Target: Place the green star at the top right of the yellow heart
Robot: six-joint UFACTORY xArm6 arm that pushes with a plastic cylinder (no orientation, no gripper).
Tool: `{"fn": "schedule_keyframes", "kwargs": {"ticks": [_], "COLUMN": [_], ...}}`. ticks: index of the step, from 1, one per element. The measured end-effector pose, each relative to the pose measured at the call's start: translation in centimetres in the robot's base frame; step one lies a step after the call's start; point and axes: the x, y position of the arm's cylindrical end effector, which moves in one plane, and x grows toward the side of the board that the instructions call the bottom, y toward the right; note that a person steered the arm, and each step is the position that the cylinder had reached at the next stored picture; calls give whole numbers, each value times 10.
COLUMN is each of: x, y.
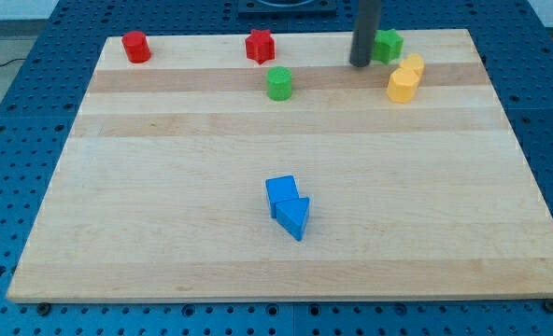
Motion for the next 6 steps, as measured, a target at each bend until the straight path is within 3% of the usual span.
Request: {"fn": "schedule_keyframes", "kwargs": {"ticks": [1,3,6], "x": [-12,-20,3], "y": [-20,37,36]}}
